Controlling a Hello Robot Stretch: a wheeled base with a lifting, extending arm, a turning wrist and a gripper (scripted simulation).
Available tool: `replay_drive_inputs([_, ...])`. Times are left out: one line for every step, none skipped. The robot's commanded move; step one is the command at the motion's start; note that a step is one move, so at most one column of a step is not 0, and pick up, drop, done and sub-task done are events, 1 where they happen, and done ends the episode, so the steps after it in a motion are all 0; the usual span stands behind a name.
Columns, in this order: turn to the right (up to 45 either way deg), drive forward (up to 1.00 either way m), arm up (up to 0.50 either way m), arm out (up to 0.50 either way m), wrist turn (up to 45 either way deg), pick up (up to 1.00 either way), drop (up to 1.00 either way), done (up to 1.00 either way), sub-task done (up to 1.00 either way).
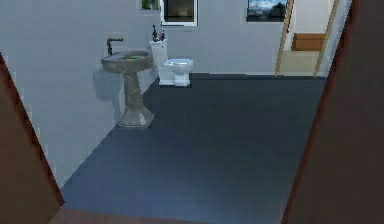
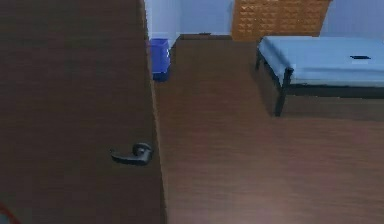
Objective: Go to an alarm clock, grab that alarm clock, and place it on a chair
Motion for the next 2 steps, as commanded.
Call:
replay_drive_inputs([12.0, 0.00, 0.00, 0.00, 0.0, 0.00, 0.00, 0.00, 0.00])
replay_drive_inputs([3.0, 0.00, 0.00, 0.00, 0.0, 0.00, 0.00, 0.00, 0.00])
